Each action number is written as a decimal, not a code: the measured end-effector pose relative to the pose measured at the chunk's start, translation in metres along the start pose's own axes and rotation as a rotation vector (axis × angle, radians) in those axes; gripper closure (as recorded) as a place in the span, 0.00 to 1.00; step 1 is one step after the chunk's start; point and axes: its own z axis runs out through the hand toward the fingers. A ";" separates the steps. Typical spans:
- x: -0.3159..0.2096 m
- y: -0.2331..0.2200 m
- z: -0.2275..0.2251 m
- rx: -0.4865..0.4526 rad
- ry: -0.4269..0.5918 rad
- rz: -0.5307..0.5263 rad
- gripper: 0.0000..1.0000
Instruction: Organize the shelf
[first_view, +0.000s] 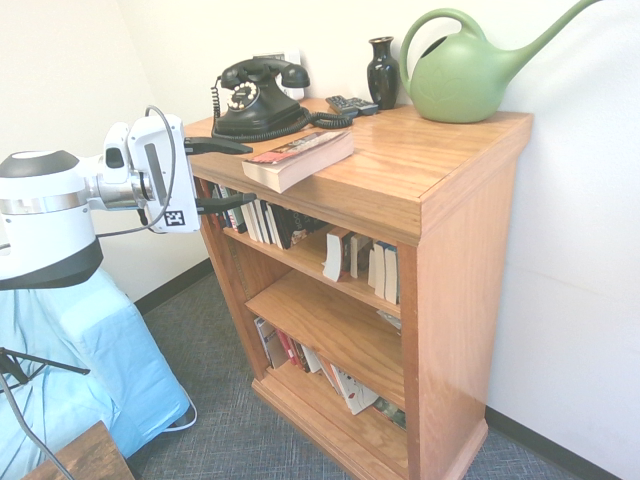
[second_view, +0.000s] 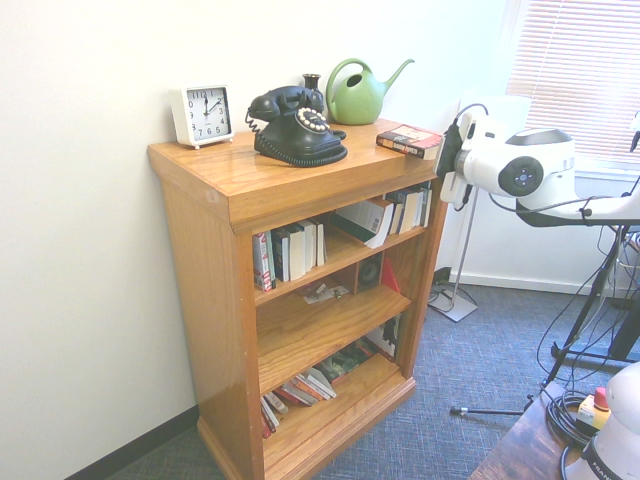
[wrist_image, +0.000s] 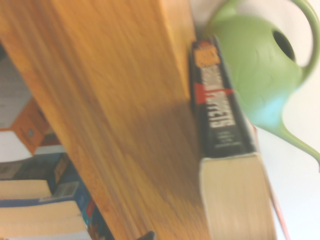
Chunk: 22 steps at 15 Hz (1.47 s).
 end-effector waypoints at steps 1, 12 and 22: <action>-0.003 0.000 -0.001 0.028 0.017 -0.006 0.00; 0.004 -0.013 0.035 0.084 0.109 -0.017 1.00; 0.013 -0.015 0.053 0.064 0.107 -0.005 1.00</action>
